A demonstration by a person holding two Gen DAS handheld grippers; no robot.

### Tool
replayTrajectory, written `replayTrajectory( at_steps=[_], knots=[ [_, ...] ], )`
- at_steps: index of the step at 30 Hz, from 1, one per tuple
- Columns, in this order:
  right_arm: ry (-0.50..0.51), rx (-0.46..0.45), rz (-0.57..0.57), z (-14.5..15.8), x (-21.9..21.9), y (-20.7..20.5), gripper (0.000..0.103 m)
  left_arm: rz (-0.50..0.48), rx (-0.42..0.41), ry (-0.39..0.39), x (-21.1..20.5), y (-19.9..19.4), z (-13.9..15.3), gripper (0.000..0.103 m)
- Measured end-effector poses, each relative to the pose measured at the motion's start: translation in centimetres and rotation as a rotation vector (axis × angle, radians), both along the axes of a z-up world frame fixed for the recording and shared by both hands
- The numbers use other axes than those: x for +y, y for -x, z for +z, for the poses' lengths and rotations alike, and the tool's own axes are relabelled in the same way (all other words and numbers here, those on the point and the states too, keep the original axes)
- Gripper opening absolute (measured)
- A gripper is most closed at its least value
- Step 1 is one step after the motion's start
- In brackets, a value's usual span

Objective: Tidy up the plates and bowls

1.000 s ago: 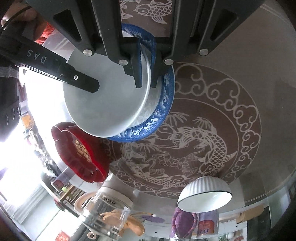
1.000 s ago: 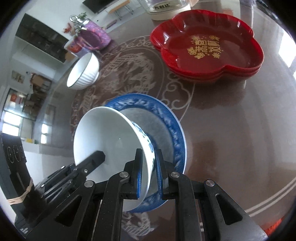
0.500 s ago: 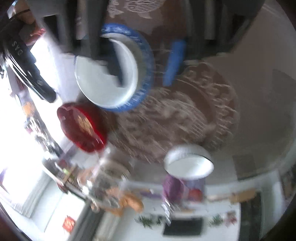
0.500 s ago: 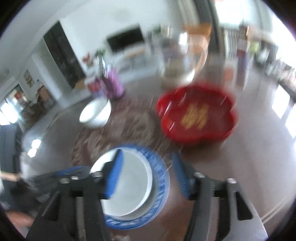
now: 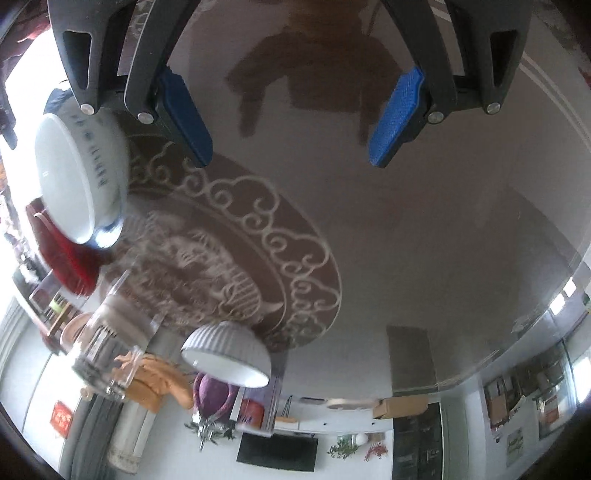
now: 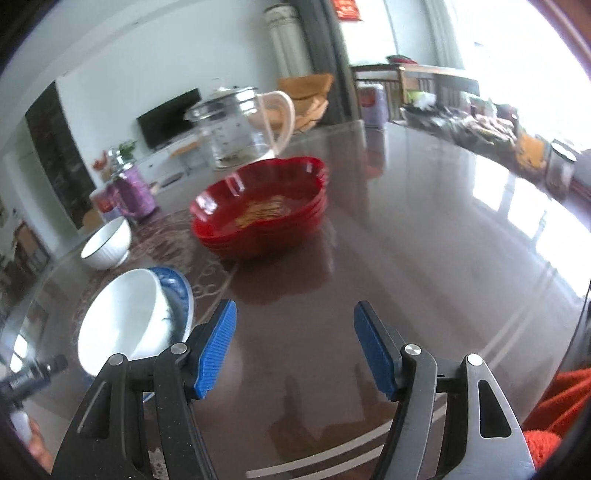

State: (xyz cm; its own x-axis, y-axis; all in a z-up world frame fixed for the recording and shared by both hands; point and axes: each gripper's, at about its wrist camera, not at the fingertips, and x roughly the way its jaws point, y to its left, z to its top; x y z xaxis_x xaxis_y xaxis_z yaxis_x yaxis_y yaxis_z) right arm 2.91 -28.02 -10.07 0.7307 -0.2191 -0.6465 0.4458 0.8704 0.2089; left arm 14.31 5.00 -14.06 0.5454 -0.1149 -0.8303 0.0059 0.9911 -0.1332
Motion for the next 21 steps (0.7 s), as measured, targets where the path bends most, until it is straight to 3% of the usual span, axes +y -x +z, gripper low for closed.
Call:
replayTrajectory(
  at_steps=[7, 21],
  knots=[
    [-0.028, 0.025, -0.003, -1.0, -0.1, 0.8, 0.07, -0.004, 0.031, -0.019, -0.8, -0.4, -1.5, 0.086],
    [-0.059, 0.04, -0.015, -1.6, -0.5, 0.9, 0.07, -0.019, 0.026, -0.094, -1.6, -0.3, -1.8, 0.091]
  ],
)
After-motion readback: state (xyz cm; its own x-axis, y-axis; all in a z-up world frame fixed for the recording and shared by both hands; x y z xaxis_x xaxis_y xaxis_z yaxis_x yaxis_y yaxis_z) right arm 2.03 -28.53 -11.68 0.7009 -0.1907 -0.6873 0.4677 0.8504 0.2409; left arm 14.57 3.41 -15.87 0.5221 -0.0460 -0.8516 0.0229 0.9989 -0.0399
